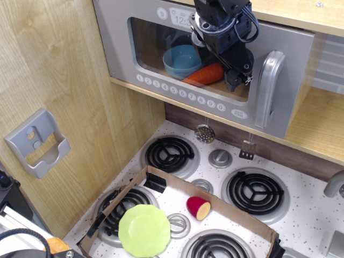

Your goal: Close microwave

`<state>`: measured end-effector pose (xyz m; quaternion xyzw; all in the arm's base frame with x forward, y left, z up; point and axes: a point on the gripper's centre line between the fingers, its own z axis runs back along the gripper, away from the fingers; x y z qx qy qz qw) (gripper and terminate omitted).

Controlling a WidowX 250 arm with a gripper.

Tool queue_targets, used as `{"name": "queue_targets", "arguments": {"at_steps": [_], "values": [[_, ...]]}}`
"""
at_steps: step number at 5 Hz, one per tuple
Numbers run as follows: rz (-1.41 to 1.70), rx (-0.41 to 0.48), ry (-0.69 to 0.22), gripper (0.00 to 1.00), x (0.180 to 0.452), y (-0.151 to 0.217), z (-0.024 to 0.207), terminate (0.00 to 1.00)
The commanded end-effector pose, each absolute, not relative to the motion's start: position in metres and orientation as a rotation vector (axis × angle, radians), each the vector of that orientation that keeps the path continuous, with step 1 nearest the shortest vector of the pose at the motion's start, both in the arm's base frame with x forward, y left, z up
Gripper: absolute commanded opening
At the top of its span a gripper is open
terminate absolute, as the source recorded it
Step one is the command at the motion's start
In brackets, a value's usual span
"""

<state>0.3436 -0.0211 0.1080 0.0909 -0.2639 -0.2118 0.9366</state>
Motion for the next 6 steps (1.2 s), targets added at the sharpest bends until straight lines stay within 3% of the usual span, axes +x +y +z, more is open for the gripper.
{"name": "queue_targets", "arguments": {"at_steps": [1,4,6], "values": [[-0.417,0.197,-0.58,1.0,0.352,-0.031,0.131,0.0],[-0.27,0.193,-0.402,1.0,0.319,-0.032,0.132,0.0],[-0.27,0.193,-0.402,1.0,0.319,-0.032,0.132,0.0]]}}
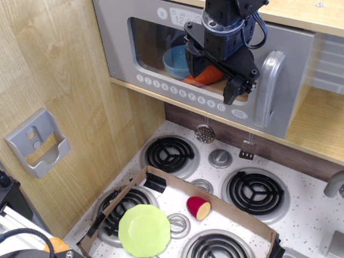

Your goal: Close microwave

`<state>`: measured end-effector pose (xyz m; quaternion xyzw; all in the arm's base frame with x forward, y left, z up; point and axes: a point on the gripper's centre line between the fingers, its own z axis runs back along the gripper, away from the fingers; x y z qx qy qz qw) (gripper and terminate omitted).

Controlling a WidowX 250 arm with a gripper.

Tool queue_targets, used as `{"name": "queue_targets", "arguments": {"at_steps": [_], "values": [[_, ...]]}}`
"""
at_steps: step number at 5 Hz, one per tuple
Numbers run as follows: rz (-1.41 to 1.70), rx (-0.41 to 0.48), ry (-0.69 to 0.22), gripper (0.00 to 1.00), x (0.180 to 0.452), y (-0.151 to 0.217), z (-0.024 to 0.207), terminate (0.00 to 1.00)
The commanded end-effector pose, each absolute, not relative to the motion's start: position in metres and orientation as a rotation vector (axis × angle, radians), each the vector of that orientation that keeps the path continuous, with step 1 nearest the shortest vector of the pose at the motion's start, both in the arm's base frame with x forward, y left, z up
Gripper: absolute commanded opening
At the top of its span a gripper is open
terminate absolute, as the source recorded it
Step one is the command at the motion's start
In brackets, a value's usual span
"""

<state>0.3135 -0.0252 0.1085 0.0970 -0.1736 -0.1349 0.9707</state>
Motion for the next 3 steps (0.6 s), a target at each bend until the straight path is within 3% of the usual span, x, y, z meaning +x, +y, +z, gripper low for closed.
{"name": "queue_targets", "arguments": {"at_steps": [1,2,3], "values": [[-0.27,0.193,-0.402,1.0,0.3194,-0.0319,0.1323,0.0],[-0.27,0.193,-0.402,1.0,0.3194,-0.0319,0.1323,0.0],[-0.27,0.193,-0.402,1.0,0.3194,-0.0319,0.1323,1.0]]}}
